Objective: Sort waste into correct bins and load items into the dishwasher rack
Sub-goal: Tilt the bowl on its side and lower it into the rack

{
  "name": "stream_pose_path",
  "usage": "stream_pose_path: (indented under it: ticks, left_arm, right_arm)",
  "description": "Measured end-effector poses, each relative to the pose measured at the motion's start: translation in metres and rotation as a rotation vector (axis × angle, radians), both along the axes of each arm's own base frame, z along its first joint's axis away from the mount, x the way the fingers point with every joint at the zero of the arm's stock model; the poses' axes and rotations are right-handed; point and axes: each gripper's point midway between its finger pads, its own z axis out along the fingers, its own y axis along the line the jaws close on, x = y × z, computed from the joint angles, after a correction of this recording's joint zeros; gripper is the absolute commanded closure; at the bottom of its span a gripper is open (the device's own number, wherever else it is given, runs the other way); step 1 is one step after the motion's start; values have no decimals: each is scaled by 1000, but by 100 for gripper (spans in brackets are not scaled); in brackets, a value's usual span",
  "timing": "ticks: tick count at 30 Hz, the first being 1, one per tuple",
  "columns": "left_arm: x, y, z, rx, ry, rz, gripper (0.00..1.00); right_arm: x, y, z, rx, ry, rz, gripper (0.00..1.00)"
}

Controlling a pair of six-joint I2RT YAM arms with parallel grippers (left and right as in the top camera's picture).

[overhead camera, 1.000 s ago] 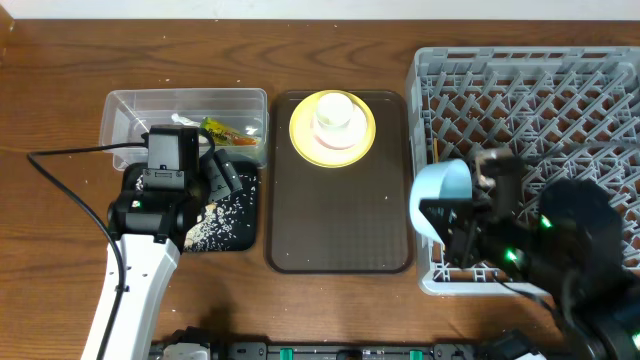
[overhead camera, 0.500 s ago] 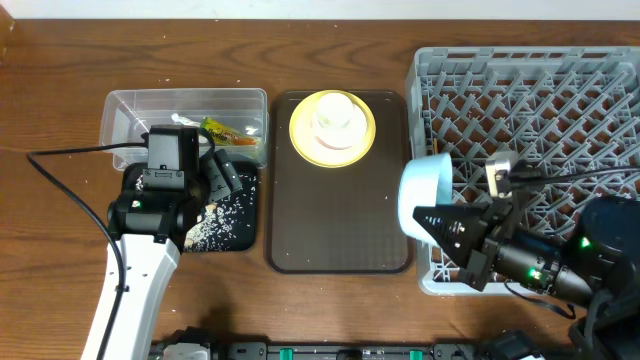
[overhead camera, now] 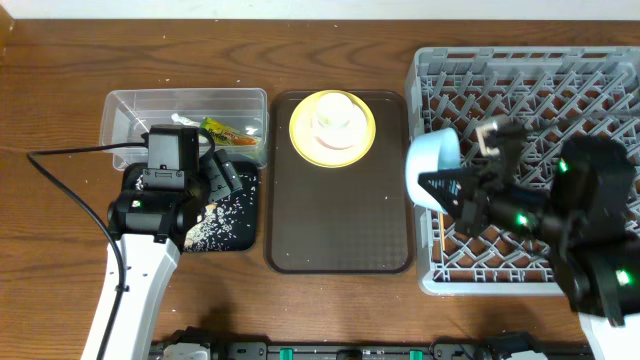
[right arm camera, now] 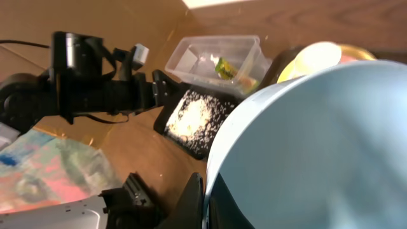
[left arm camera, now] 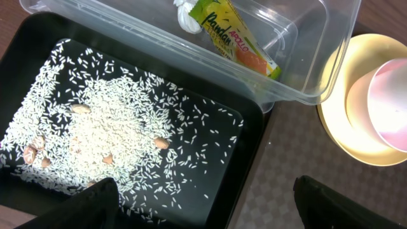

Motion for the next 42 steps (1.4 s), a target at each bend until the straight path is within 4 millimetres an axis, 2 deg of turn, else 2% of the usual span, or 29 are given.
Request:
stream_pose_path:
  ticks: [4,7,12,16,20,26,34,38,42]
  left_arm:
    - [0,0,0,0,0,0,10]
    - [0,0,0,0,1,0,10]
    - [0,0,0,0,1,0,10]
    - [0,0,0,0,1,0,10]
    - [0,0,0,0,1,0,10]
    - [0,0,0,0,1,0,10]
    - [0,0,0,0,1,0,10]
    - [0,0,0,0,1,0,9]
    - [0,0,0,0,1,0,10]
  right_arm:
    - [15,6,-17,55,115,56,99]
    - [14,9,-27,127,236,115,99]
    - [-8,12,-39,203,433,182,99]
    - [-28,12,-45,192,472,233,99]
    - [-33,11,-47,173,439,262,99]
    - [-21,4,-45,175,363,249,99]
    - [11,-32,-47,258,374,111,99]
    - [15,-39,-41,324,379,106,99]
    - [11,-38,-36,372,382,130,99]
